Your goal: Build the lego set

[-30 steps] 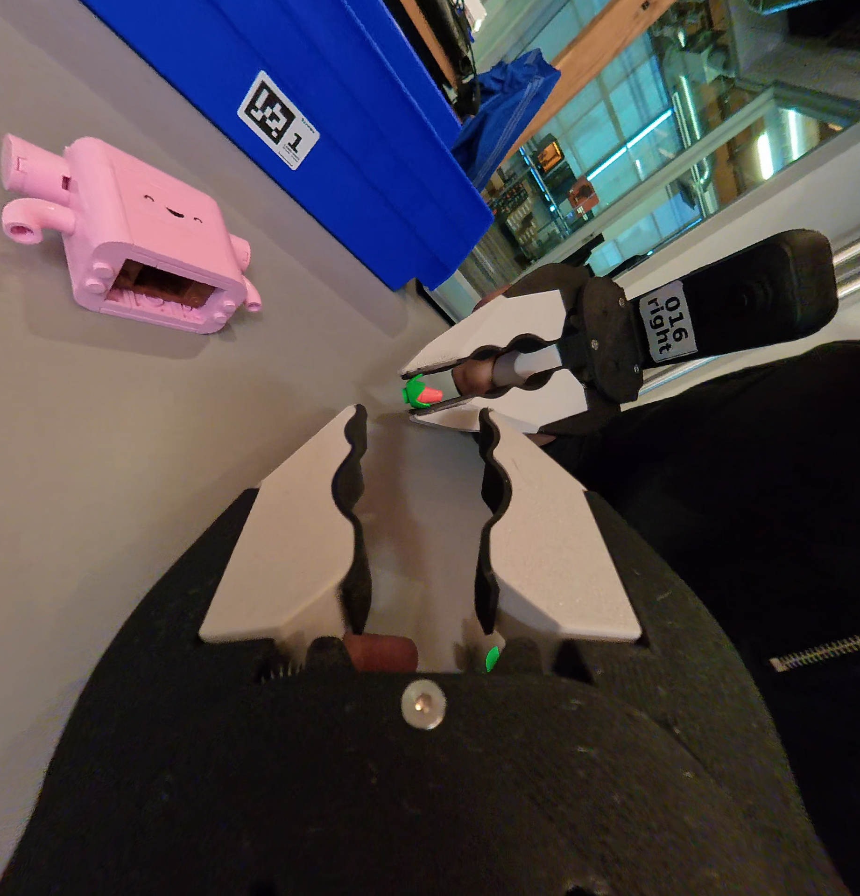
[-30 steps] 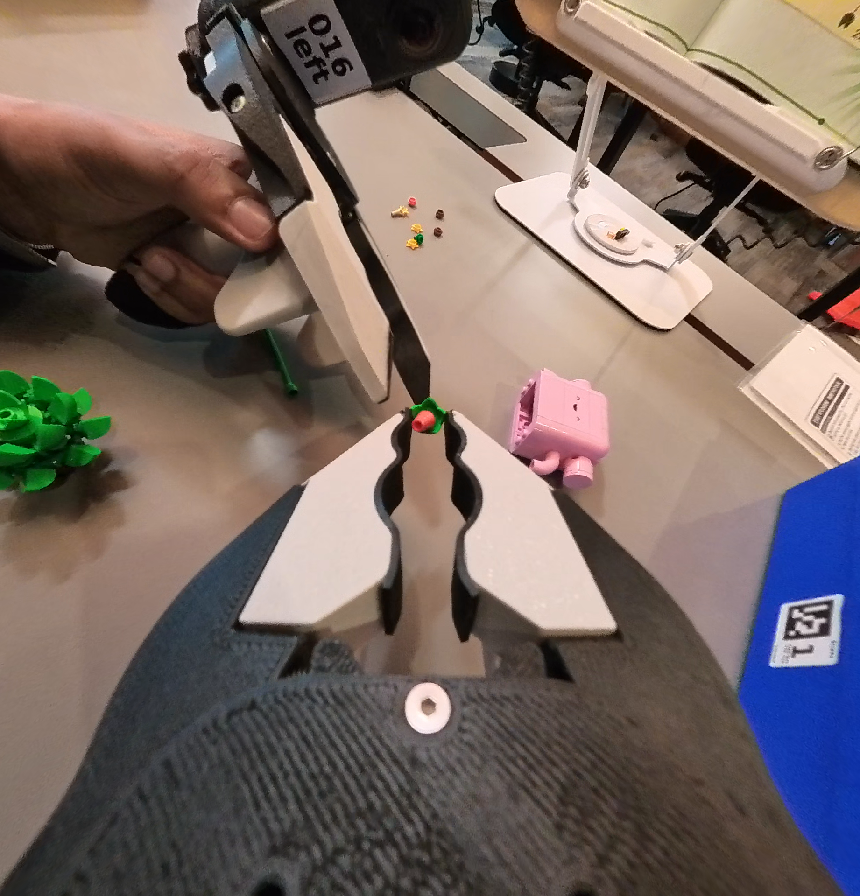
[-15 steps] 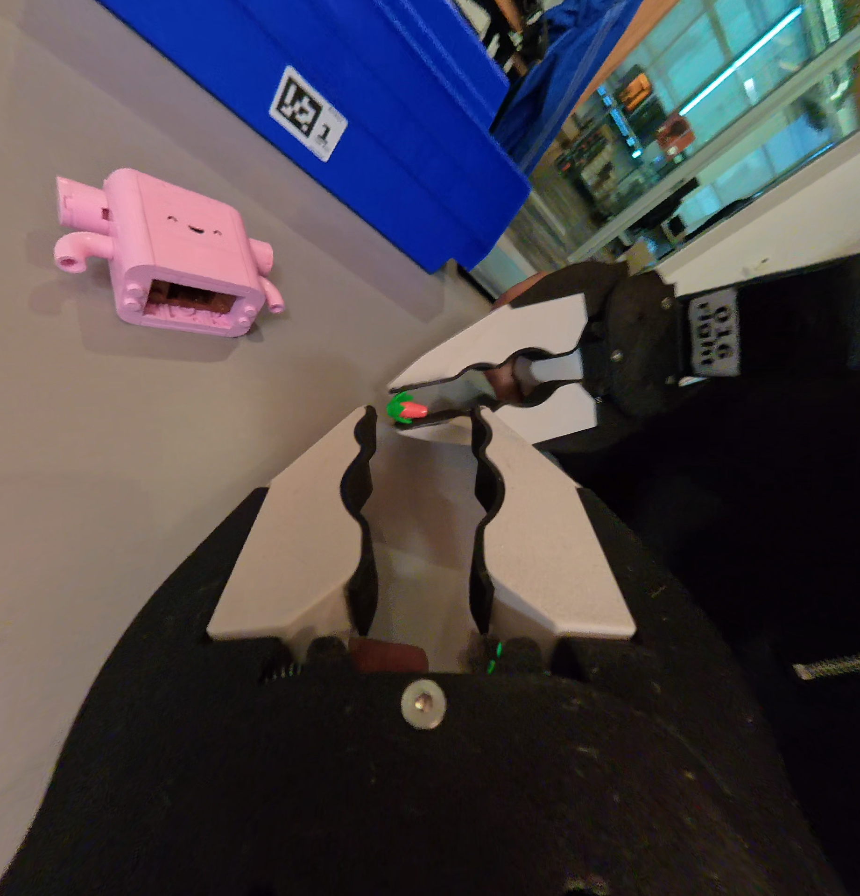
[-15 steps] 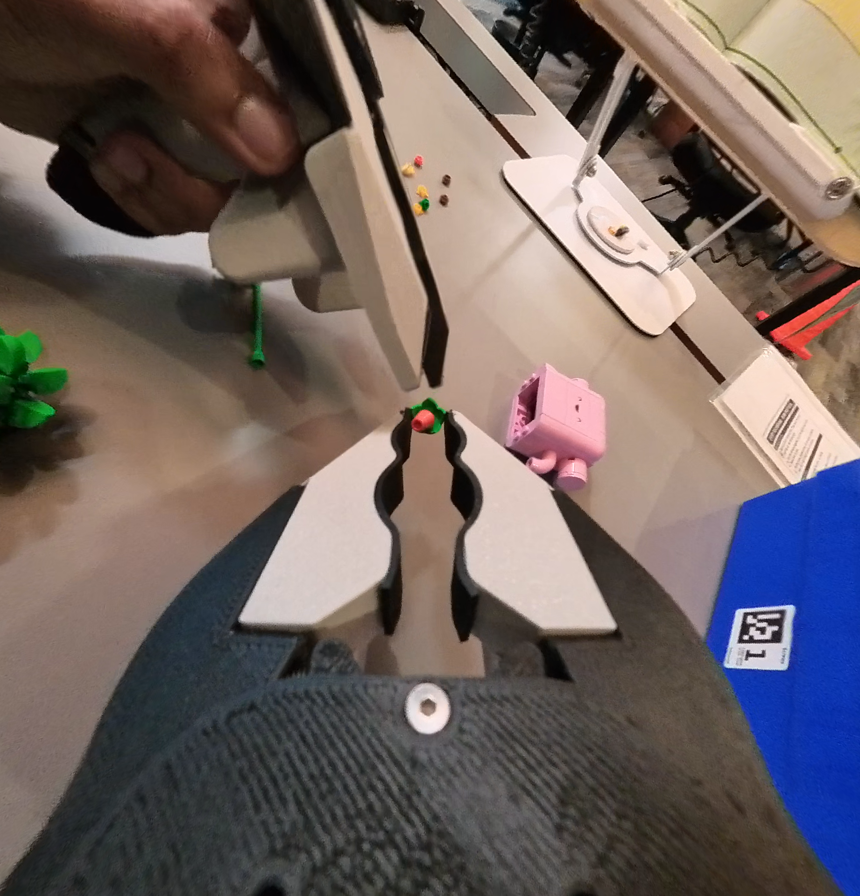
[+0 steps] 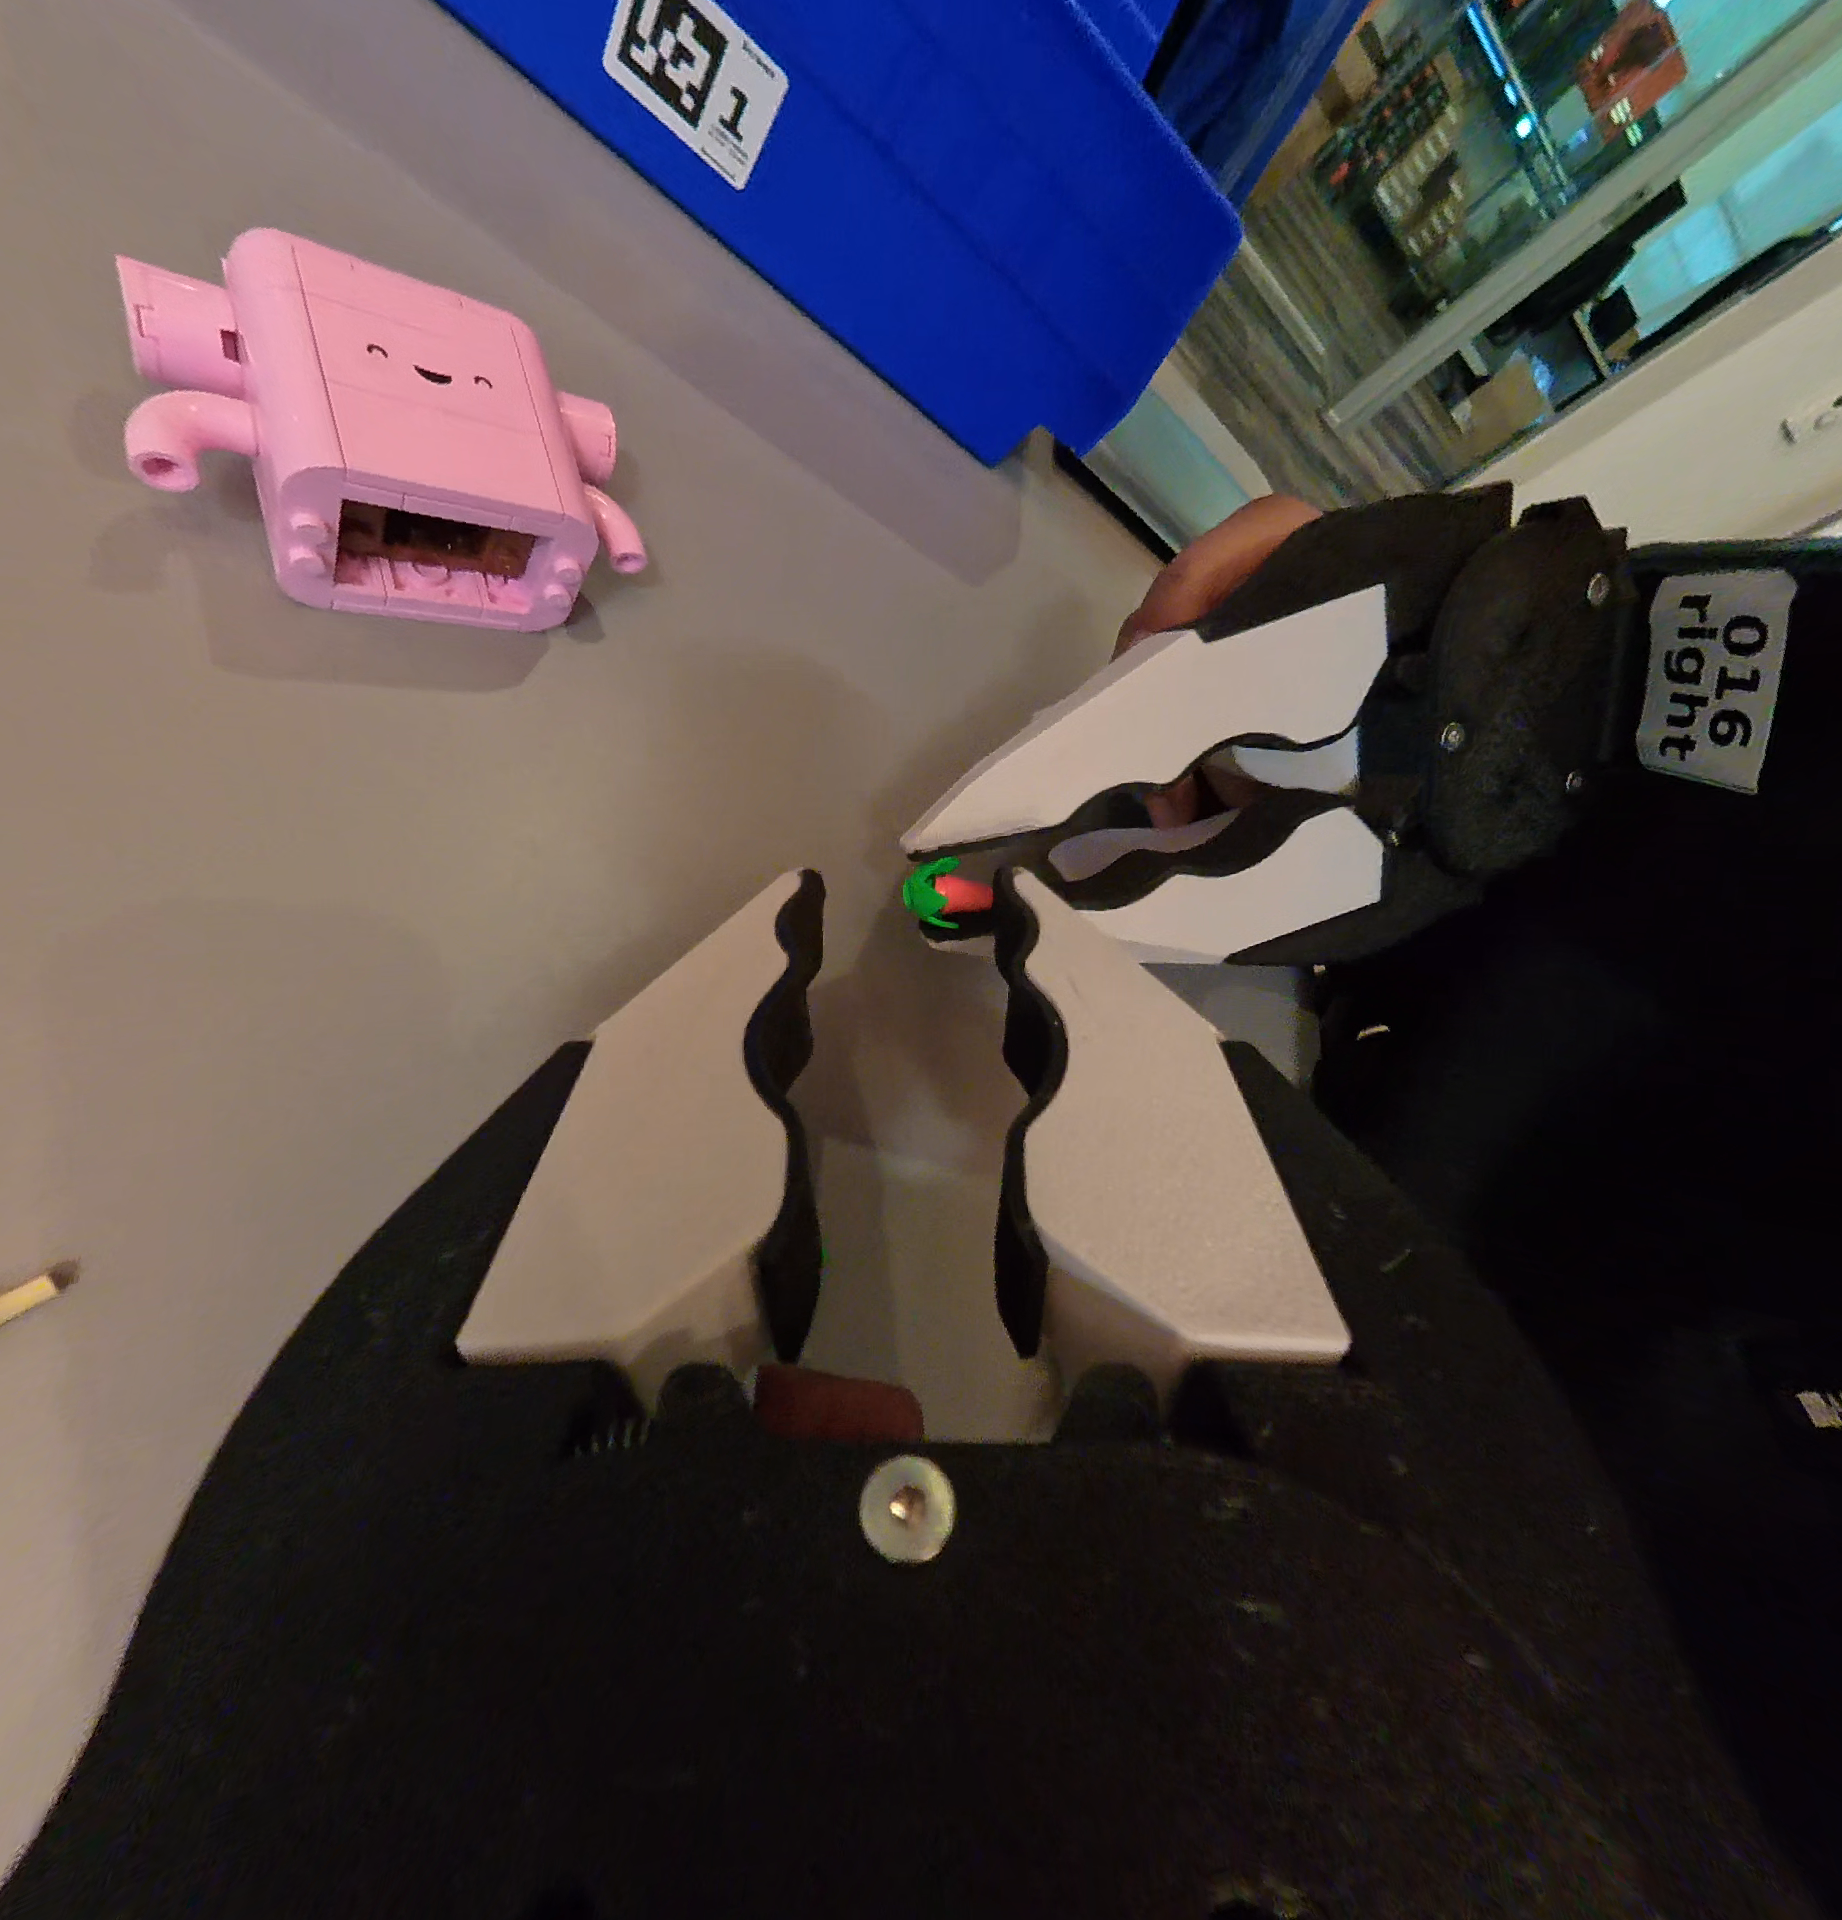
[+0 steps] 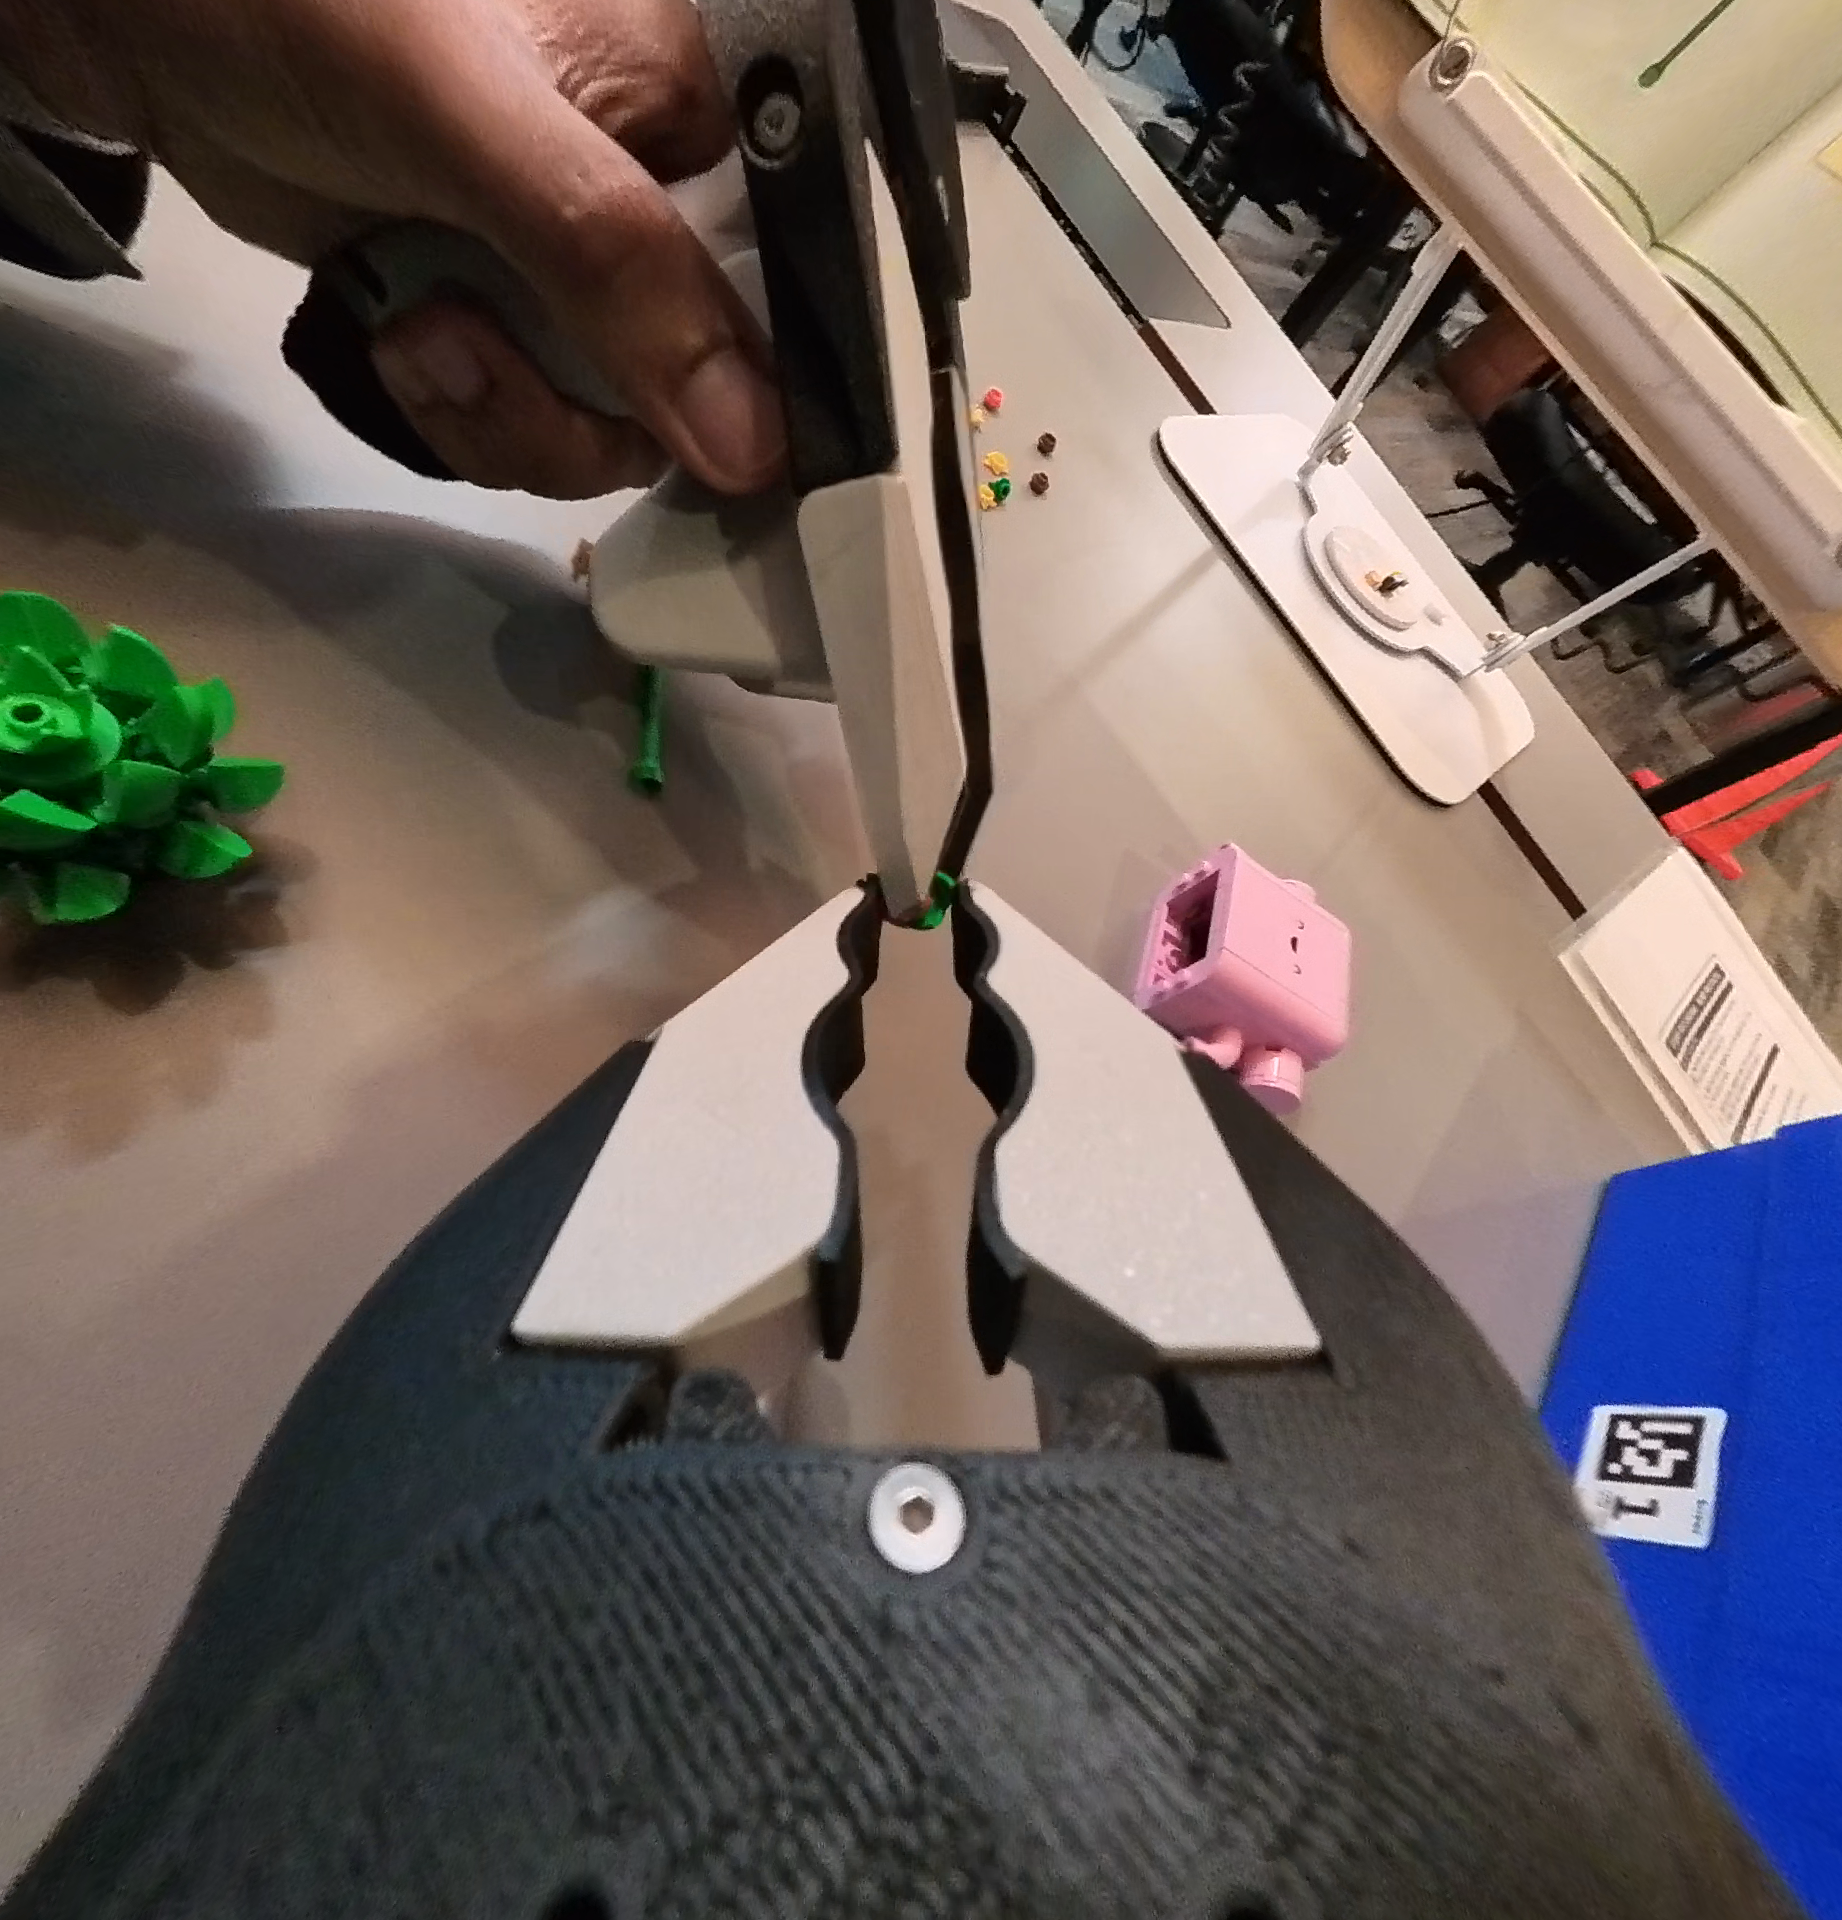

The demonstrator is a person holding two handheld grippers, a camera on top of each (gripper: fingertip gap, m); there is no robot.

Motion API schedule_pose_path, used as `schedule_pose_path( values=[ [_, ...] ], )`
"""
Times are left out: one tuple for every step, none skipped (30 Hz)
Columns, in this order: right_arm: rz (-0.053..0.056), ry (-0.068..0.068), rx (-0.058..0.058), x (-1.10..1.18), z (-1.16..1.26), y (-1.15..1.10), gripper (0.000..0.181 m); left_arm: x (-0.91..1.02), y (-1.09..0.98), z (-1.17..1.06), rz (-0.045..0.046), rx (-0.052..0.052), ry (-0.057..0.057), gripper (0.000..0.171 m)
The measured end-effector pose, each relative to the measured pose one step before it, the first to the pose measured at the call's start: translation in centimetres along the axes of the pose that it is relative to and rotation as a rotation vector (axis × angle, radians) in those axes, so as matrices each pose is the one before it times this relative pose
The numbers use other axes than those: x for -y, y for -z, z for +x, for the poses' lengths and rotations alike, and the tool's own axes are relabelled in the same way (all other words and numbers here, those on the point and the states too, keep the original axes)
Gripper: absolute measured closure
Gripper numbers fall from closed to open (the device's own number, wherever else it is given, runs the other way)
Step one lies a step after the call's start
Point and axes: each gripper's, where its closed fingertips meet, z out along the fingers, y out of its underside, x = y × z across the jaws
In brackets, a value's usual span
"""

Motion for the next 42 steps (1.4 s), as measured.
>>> schedule_pose_path(
  values=[
    [0.0059, -0.0058, 0.0081, 0.05, -0.075, 0.024, 0.169, -0.074, 0.031, 0.076, -0.00483, -0.0069, 0.0003, 0.14],
    [0.0051, -0.0042, 0.0065, 0.036, -0.069, 0.019, 0.169, -0.058, 0.03, 0.068, -0.00304, -0.0069, -0.0008, 0.14],
    [0.0048, -0.002, 0.0065, 0.036, -0.077, 0.015, 0.169, -0.052, 0.003, 0.079, -0.00231, -0.0079, -0.0019, 0.142],
    [0.0045, -0.0003, 0.0058, 0.047, -0.084, 0.018, 0.169, -0.058, -0.003, 0.155, -0.00227, -0.0125, -0.0017, 0.143],
    [0.0033, 0.0009, 0.0033, 0.036, -0.056, 0.008, 0.169, -0.041, -0.026, 0.206, -0.0007, -0.0162, -0.0016, 0.147],
    [0.0033, 0.0018, 0.0015, 0.042, -0.043, 0.014, 0.169, 0.05, 0.002, 0.262, 0.00442, -0.0177, -0.0034, 0.151],
    [0.0055, 0.0008, 0.0009, 0.077, -0.017, 0.035, 0.169, 0.07, 0.006, 0.263, 0.00599, -0.0177, -0.0046, 0.156],
    [0.0066, -0.0009, 0.0017, 0.09, -0.019, 0.059, 0.169, 0.025, -0.002, 0.104, 0.00241, -0.0072, -0.0042, 0.157],
    [0.0062, -0.0017, 0.0023, 0.076, -0.007, 0.053, 0.169, 0.028, 0.02, 0.084, 0.00231, -0.0064, -0.0051, 0.157],
    [0.0055, -0.0021, 0.0025, 0.048, -0.012, 0.046, 0.169, 0.021, 0.03, 0.072, 0.00246, -0.0048, -0.0038, 0.157],
    [0.0043, -0.0025, 0.0018, 0.027, 0.008, 0.028, 0.169, 0.023, 0.019, 0.049, 0.00195, -0.0041, -0.0012, 0.157],
    [0.0029, -0.0025, 0.0009, 0.024, 0.014, 0.036, 0.169, 0.032, 0.03, 0.023, 0.00327, -0.0027, -0.0019, 0.157],
    [0.0027, -0.0014, 0.0009, 0.02, 0.003, 0.014, 0.169, 0.034, 0.026, 0.015, 0.00334, -0.0016, -0.0033, 0.157],
    [0.0039, -0.0003, 0.0007, 0.041, 0.001, 0.033, 0.169, 0.005, 0.02, 0.045, 0.00166, -0.0042, -0.002, 0.157],
    [0.0047, 0.0001, 0.0003, 0.062, 0.005, 0.035, 0.169, 0.03, 0.037, 0.069, 0.00324, -0.0077, -0.0004, 0.157],
    [0.0039, 0.0002, 0.0002, 0.055, -0.003, 0.043, 0.169, 0.025, 0.036, 0.074, 0.00451, -0.0091, 0.0013, 0.157],
    [0.0026, 0.0004, 0.0008, 0.024, -0.002, 0.021, 0.169, 0.011, 0.017, 0.037, 0.00381, -0.0084, 0.0014, 0.157],
    [0.0015, 0.0014, 0.0007, 0.0, -0.019, 0.025, 0.169, 0.003, 0.017, 0.024, 0.00315, -0.0074, 0.0032, 0.157],
    [0.0009, 0.0024, -0.0003, -0.007, -0.003, 0.007, 0.169, 0.009, -0.014, 0.014, 0.0028, -0.0068, 0.0041, 0.157],
    [0.0001, 0.0025, 0.0002, -0.022, -0.001, 0.011, 0.169, 0.003, -0.024, 0.005, 0.00274, -0.0048, 0.003, 0.157],
    [0.0005, 0.0025, 0.0012, -0.018, -0.024, 0.019, 0.169, -0.01, -0.013, -0.004, 0.00078, -0.0036, 0.0019, 0.157],
    [0.0017, 0.0019, 0.0008, 0.005, -0.009, 0.012, 0.169, -0.015, -0.02, 0.016, 0.00085, -0.0043, 0.0018, 0.157],
    [0.0023, 0.0015, 0.0008, 0.027, -0.012, 0.028, 0.169, -0.002, 0.006, 0.034, 0.00151, -0.0055, 0.0026, 0.157],
    [0.0028, 0.0005, 0.001, 0.042, -0.018, 0.029, 0.169, -0.002, 0.018, 0.06, 0.00101, -0.0075, 0.0037, 0.157],
    [0.0036, -0.0004, 0.0003, 0.051, -0.005, 0.02, 0.169, 0.028, 0.019, 0.039, 0.00272, -0.0065, 0.0023, 0.158],
    [0.0036, -0.0005, 0.0003, 0.051, 0.008, 0.031, 0.169, 0.032, 0.025, 0.058, 0.00362, -0.006, 0.0012, 0.158],
    [0.0036, -0.0002, -0.0002, 0.049, 0.008, 0.042, 0.169, 0.036, 0.02, 0.061, 0.00227, -0.0054, 0.0008, 0.158],
    [0.0042, -0.0003, -0.0008, 0.054, 0.026, 0.036, 0.169, 0.051, 0.01, 0.053, 0.00285, -0.003, -0.0014, 0.158],
    [0.004, -0.0011, 0.0006, 0.064, 0.004, 0.033, 0.17, 0.05, 0.007, 0.05, 0.00228, -0.001, -0.0034, 0.158],
    [0.0038, -0.0009, 0.0023, 0.061, -0.027, 0.045, 0.17, 0.013, 0.001, 0.059, -0.00111, -0.0006, -0.002, 0.158],
    [0.0047, 0.0001, 0.002, 0.077, -0.039, 0.031, 0.169, 0.012, 0.011, 0.062, -0.00115, -0.0009, -0.0016, 0.159],
    [0.0028, 0.0021, -0.0018, 0.063, 0.003, 0.018, 0.169, 0.054, 0.024, 0.02, 0.00258, -0.0002, -0.0009, 0.159],
    [-0.001, 0.0042, -0.0032, 0.0, 0.023, 0.006, 0.169, 0.085, 0.006, 0.01, 0.00531, -0.0018, 0.0022, 0.16],
    [-0.0034, 0.0042, -0.0009, -0.048, -0.013, -0.018, 0.169, 0.018, -0.031, 0.0, 0.0011, -0.0023, 0.0049, 0.16],
    [-0.0033, 0.0021, 0.0012, -0.064, -0.048, -0.04, 0.169, -0.067, -0.026, -0.034, -0.00357, 0.0001, 0.0026, 0.16],
    [-0.0012, 0.0002, 0.0007, -0.015, -0.028, -0.024, 0.169, -0.07, 0.01, -0.026, -0.00309, -0.0006, -0.0011, 0.16],
    [0.0016, -0.0006, -0.0008, 0.037, 0.007, 0.008, 0.17, 0.004, 0.018, 0.012, 0.00253, -0.0042, -0.0004, 0.16],
    [0.0032, -0.0024, 0.0004, 0.039, 0.026, 0.039, 0.17, 0.054, 0.016, 0.044, 0.00512, -0.0064, 0.0025, 0.16],
    [0.0031, -0.0054, 0.0039, 0.009, -0.009, 0.011, 0.169, 0.014, -0.005, 0.038, 0.00202, -0.0046, 0.001, 0.16],
    [0.0025, -0.0064, 0.0056, -0.007, -0.044, 0.012, 0.169, -0.045, -0.012, 0.021, -0.00132, -0.0019, -0.0017, 0.16],
    [0.0025, -0.0066, 0.0057, -0.011, -0.033, -0.014, 0.17, -0.043, -0.008, 0.015, -0.00271, -0.0006, -0.0013, 0.16],
    [0.0031, -0.0089, 0.0067, -0.006, -0.039, -0.009, 0.17, -0.051, 0.005, -0.004, -0.0032, 0.0001, -0.0021, 0.16]
  ],
)
